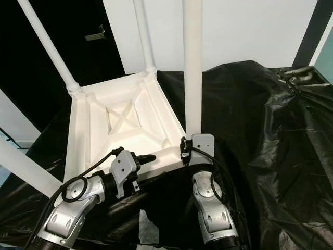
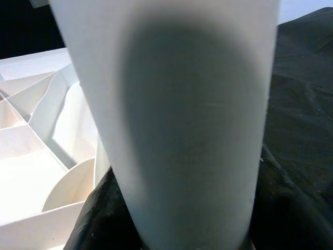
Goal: Building children table
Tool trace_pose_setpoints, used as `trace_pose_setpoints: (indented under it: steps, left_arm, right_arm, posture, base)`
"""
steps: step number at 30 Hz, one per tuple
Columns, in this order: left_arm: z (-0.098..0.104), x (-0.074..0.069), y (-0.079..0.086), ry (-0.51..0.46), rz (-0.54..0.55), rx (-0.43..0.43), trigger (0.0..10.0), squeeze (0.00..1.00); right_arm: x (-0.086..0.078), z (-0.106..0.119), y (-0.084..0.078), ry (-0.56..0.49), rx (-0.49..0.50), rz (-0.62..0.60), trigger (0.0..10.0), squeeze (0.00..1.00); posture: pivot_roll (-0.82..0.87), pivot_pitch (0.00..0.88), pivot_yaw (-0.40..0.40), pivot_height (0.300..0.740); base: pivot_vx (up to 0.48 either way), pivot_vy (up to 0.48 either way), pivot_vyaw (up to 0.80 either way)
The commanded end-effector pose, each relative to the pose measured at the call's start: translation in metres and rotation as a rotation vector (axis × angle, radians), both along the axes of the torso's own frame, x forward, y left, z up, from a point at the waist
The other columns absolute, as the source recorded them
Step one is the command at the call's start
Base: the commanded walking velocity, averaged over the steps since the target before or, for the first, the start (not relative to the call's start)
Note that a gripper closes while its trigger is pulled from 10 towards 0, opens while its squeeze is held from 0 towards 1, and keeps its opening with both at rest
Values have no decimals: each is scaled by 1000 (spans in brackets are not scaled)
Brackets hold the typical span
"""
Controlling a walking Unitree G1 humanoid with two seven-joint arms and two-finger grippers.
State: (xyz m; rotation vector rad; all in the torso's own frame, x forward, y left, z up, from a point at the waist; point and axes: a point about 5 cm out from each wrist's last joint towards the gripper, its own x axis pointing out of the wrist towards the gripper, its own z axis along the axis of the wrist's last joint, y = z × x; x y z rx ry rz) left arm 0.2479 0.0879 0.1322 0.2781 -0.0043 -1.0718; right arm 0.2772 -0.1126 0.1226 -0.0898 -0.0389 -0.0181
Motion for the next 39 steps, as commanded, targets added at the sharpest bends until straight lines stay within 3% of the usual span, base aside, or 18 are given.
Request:
trace_pose_setpoints:
  steps: [1,11,12,13,14,15,16,27,29,30,34,39]
  left_arm:
    - [-1,1,2,3,11,9,10000,0]
    - [-2,0,3,3,6,14,10000,0]
    - [-2,0,3,3,5,14,10000,0]
    - [-2,0,3,3,5,14,10000,0]
    - [-2,0,3,3,5,15,10000,0]
    - [-2,0,3,3,5,15,10000,0]
    - [-2,0,3,2,4,15,10000,0]
    - [-2,0,3,2,7,14,10000,0]
    - [-2,0,3,2,11,13,10000,0]
    - [-2,0,3,3,13,12,10000,0]
    - [-2,0,3,3,14,12,10000,0]
    - [-2,0,4,3,20,12,10000,0]
  right_arm:
    - [-3,-5,-2,29,6,-53,10000,0]
    - [-5,-3,-2,26,1,-49,10000,0]
    - [-5,-3,-3,25,1,-49,10000,184]
    - [-5,-3,-3,25,1,-49,10000,184]
    - [-5,-3,-3,24,0,-47,10000,753]
    - [-5,-3,-3,24,0,-47,10000,753]
    - [-6,-2,-3,22,1,-40,10000,1000]
    - [-11,5,-16,-31,0,75,10000,1000]
    - [-12,6,-19,-30,1,151,10000,1000]
    - [-12,6,-21,-33,-9,202,10000,0]
    - [-11,7,-22,-35,-16,240,10000,0]
    - [-3,12,-30,-34,-67,427,10000,0]
  posture:
    - [6,0,110,740]
    - [6,0,112,740]
    - [5,0,112,740]
    - [5,0,112,740]
    - [5,0,112,740]
    - [5,0,112,740]
    - [3,0,112,740]
    - [3,0,107,740]
    - [4,0,105,740]
    - [4,0,105,740]
    - [4,0,105,740]
    - [9,0,107,740]
  base:
    - [0,0,0]
    - [0,0,0]
    - [0,0,0]
    - [0,0,0]
    - [0,0,0]
    - [0,0,0]
    - [0,0,0]
    - [0,0,0]
    - [0,0,0]
    - [0,0,0]
    - [0,0,0]
    - [0,0,0]
